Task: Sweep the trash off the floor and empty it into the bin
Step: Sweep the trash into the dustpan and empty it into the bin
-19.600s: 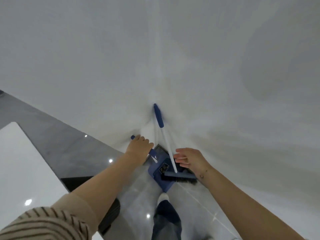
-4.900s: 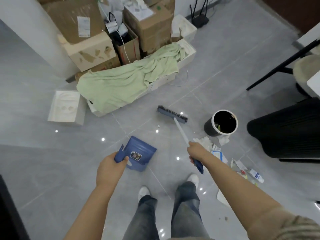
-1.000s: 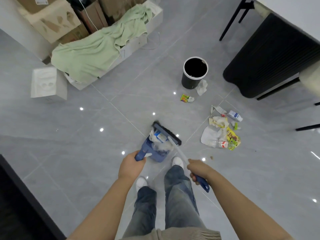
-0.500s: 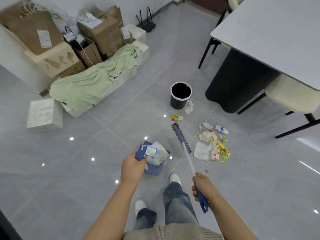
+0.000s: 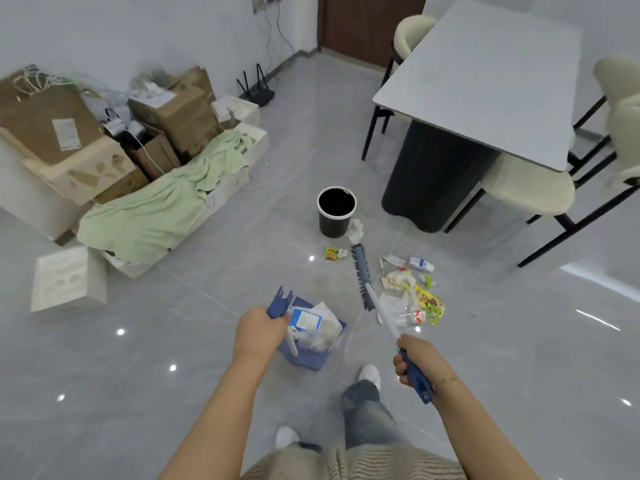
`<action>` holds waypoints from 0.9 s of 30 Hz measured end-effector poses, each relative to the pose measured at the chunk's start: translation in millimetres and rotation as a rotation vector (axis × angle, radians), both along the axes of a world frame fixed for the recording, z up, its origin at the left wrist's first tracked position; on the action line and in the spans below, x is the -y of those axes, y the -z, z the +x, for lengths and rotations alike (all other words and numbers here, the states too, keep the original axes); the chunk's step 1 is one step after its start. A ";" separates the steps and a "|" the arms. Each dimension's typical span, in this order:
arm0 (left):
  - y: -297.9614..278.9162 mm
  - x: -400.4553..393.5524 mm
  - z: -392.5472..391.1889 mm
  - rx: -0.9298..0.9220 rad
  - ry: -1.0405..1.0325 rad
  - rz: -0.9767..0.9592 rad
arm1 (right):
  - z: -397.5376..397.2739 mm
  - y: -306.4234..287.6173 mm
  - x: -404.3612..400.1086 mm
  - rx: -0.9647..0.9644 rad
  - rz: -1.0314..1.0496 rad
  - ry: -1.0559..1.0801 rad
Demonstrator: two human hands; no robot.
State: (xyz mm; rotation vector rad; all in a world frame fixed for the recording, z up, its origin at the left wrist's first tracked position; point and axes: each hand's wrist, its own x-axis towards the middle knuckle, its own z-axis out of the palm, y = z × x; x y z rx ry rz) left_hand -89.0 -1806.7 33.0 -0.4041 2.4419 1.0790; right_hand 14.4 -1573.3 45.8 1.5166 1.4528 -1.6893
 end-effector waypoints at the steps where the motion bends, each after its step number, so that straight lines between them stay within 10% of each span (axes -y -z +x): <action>1: -1.1 1.9 -3.3 -0.010 -0.044 0.020 | 0.7 -3.2 0.6 0.009 0.001 -0.012; 27: -61.0 -226.4 -134.2 0.001 -0.715 0.775 | -161.9 12.9 -264.1 -0.083 -0.100 0.001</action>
